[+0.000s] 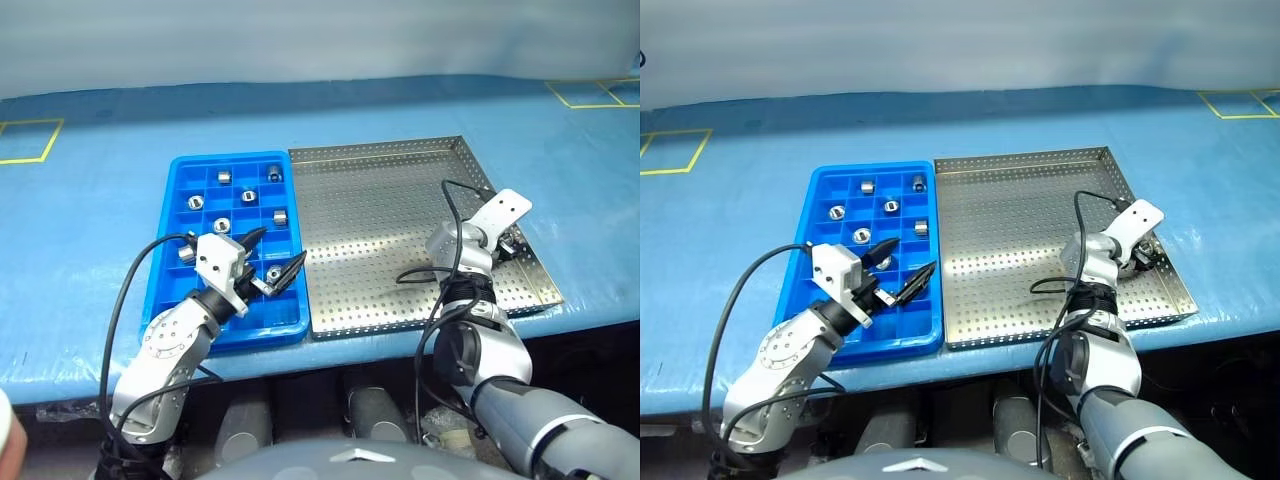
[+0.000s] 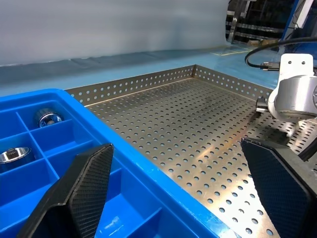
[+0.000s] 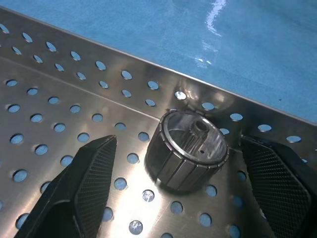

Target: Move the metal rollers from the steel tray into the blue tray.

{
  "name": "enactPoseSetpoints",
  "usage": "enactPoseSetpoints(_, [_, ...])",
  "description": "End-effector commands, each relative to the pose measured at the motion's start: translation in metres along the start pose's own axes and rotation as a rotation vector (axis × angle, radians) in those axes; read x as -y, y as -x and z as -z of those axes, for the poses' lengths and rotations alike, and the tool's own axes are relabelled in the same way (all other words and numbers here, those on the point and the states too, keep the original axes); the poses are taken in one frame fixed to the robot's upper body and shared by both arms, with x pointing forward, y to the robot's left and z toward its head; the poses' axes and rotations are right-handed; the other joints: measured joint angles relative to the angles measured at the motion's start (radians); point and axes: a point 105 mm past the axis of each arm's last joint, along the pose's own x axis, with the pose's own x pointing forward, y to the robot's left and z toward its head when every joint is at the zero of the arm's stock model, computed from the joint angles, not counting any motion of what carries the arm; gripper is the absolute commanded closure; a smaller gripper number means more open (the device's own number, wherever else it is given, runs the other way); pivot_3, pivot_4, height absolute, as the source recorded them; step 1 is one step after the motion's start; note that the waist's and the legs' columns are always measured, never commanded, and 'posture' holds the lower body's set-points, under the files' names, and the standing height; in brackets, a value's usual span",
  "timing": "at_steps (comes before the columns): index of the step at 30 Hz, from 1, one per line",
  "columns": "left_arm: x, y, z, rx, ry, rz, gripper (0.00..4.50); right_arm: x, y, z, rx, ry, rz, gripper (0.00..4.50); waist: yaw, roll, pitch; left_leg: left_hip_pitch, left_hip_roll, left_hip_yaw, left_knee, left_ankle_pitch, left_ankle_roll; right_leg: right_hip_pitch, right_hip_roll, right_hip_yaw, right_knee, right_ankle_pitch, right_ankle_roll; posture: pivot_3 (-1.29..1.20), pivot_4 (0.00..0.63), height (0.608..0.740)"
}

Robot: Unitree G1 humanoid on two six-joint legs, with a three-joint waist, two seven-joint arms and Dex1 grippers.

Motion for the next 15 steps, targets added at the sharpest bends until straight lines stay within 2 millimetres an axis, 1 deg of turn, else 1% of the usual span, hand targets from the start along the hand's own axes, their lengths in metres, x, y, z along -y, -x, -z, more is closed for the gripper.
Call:
enactPoseSetpoints(1, [0.003, 0.001, -0.014, 0.058, -0.024, 0.016, 0.00, 0.002, -0.003, -0.009, 0.035, -0.002, 0.013, 0.91, 0.001, 0.000, 0.000, 0.000, 0.000, 0.000, 0.000, 0.000, 0.000, 0.000, 0.000, 0.000, 0.000, 0.000, 0.000, 0.02, 0.150, 0.740])
enactPoseSetpoints(5, [0.003, 0.001, -0.013, 0.055, -0.022, 0.018, 0.00, 0.003, -0.003, -0.009, 0.036, -0.005, 0.017, 2.24, 0.004, 0.000, 0.000, 0.000, 0.000, 0.000, 0.000, 0.000, 0.000, 0.000, 0.000, 0.000, 0.000, 0.000, 0.000, 0.01, 0.150, 0.740])
enactPoseSetpoints(7, [0.003, 0.001, -0.013, 0.054, -0.021, 0.019, 0.00, 0.003, -0.001, -0.008, 0.038, -0.008, 0.013, 2.77, 0.004, 0.000, 0.000, 0.000, 0.000, 0.000, 0.000, 0.000, 0.000, 0.000, 0.000, 0.000, 0.000, 0.000, 0.000, 0.01, 0.150, 0.740])
enactPoseSetpoints(10, [0.002, 0.002, -0.012, 0.053, -0.022, 0.018, 0.00, -0.004, 0.010, -0.013, 0.062, -0.011, -0.037, 2.78, 0.003, 0.000, 0.000, 0.000, 0.000, 0.000, 0.000, 0.000, 0.000, 0.000, 0.000, 0.000, 0.000, 0.000, 0.000, 0.01, 0.150, 0.740])
enactPoseSetpoints(11, [0.001, 0.003, -0.012, 0.053, -0.023, 0.014, 0.00, -0.010, 0.018, -0.019, 0.094, -0.009, -0.088, 2.78, 0.003, 0.000, 0.000, 0.000, 0.000, 0.000, 0.000, 0.000, 0.000, 0.000, 0.000, 0.000, 0.000, 0.000, 0.000, 0.01, 0.150, 0.740])
enactPoseSetpoints(13, [0.000, 0.004, -0.012, 0.052, -0.023, 0.008, 0.00, -0.016, 0.030, -0.026, 0.133, -0.004, -0.152, 2.78, 0.001, 0.001, 0.001, 0.000, 0.000, 0.000, -0.001, 0.000, 0.000, -0.001, 0.000, 0.000, 0.000, 0.000, 0.000, 0.01, 0.150, 0.740])
enactPoseSetpoints(14, [-0.002, 0.005, -0.012, 0.051, -0.025, -0.001, 0.00, -0.023, 0.043, -0.033, 0.182, 0.022, -0.231, 2.78, 0.001, 0.002, 0.001, 0.000, 0.001, 0.000, -0.001, 0.000, 0.000, -0.001, 0.000, 0.000, 0.001, 0.000, 0.001, 0.01, 0.150, 0.740])
enactPoseSetpoints(15, [-0.004, 0.006, -0.012, 0.048, -0.031, -0.022, 0.00, -0.036, 0.063, -0.043, 0.238, 0.054, -0.378, 2.78, 0.002, 0.004, 0.002, 0.000, 0.001, 0.000, -0.001, 0.000, 0.000, -0.001, 0.000, 0.000, 0.001, 0.001, 0.001, 0.01, 0.150, 0.740])
